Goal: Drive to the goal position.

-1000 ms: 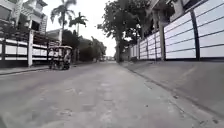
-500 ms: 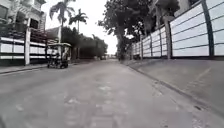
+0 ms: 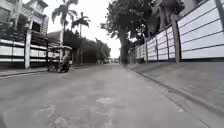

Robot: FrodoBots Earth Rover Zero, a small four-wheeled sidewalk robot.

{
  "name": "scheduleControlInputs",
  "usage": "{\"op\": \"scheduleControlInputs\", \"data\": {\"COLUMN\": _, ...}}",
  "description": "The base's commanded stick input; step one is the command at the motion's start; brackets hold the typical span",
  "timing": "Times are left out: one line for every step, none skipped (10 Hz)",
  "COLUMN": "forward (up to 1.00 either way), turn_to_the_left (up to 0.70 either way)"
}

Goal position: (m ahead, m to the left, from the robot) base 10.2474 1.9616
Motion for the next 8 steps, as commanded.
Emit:
{"op": "scheduleControlInputs", "data": {"forward": 1.0, "turn_to_the_left": 0.0}}
{"op": "scheduleControlInputs", "data": {"forward": 1.0, "turn_to_the_left": 0.0}}
{"op": "scheduleControlInputs", "data": {"forward": 1.0, "turn_to_the_left": 0.0}}
{"op": "scheduleControlInputs", "data": {"forward": 1.0, "turn_to_the_left": 0.0}}
{"op": "scheduleControlInputs", "data": {"forward": 1.0, "turn_to_the_left": 0.0}}
{"op": "scheduleControlInputs", "data": {"forward": 1.0, "turn_to_the_left": 0.0}}
{"op": "scheduleControlInputs", "data": {"forward": 1.0, "turn_to_the_left": 0.0}}
{"op": "scheduleControlInputs", "data": {"forward": 1.0, "turn_to_the_left": 0.0}}
